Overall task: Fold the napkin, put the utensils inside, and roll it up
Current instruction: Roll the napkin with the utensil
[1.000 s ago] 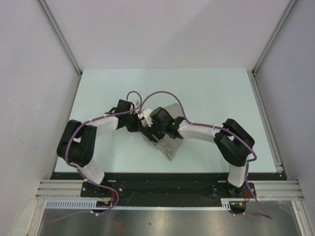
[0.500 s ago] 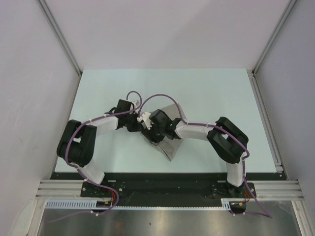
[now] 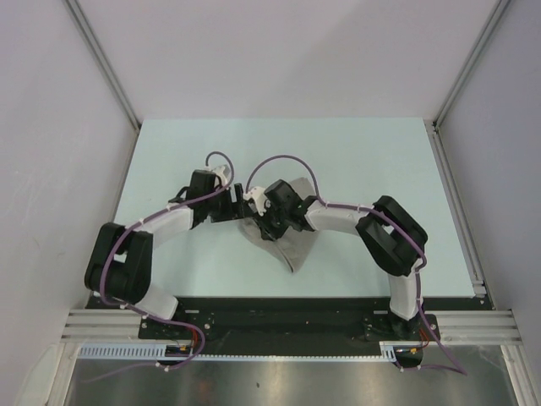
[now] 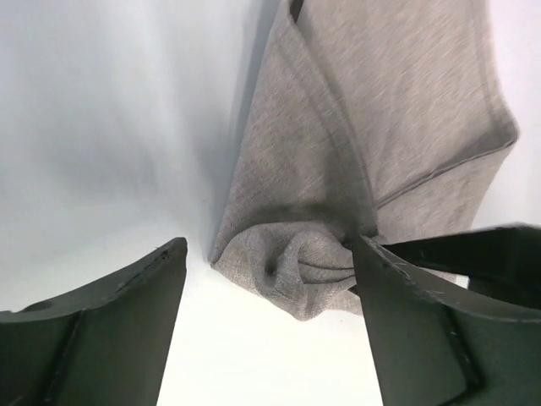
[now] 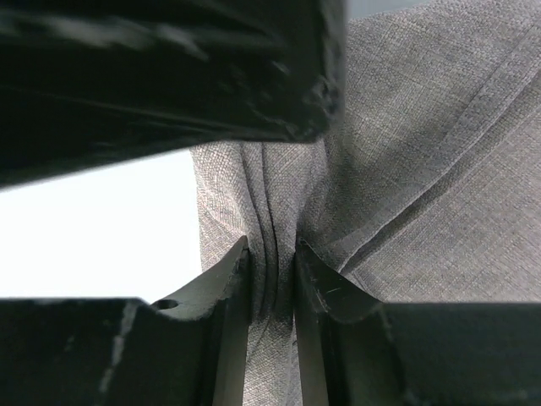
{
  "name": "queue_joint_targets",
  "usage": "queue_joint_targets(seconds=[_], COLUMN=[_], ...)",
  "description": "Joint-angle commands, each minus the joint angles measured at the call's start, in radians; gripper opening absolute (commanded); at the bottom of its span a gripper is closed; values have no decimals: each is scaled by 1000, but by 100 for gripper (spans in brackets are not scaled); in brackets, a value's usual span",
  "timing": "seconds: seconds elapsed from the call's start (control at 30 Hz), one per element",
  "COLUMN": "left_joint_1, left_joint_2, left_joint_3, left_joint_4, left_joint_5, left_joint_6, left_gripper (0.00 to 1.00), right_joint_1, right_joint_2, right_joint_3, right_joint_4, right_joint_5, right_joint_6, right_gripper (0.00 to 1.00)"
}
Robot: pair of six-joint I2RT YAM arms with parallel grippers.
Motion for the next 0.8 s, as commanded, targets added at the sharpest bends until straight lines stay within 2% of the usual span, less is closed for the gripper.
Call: queue_joint_targets(seconds=[0.0, 0.3, 0.4, 0.53, 0.77], left_joint_1=[18, 55, 57, 58, 57], left_joint_2=[-93, -249, -288, -231, -161], left_joint_3=[-81, -302, -362, -353, -339], left_joint_4=[123, 379, 474, 498, 547], left_joint_5=[-13, 13, 60, 129, 174], left_joint_6=[-12, -75, -71, -48, -30], left_gripper=[85, 85, 93, 92, 84], right_joint_1=[-26, -73, -88, -102, -128], right_joint_2=[38, 68, 81, 93, 119], right_joint_3=[28, 52, 57, 62, 74], right_joint_4=[-43, -69, -80, -86, -112], right_joint_5=[-111, -208, -239, -266, -303], right_joint_6=[17, 23, 22, 20, 14], right_gripper=[29, 28, 28, 28, 28])
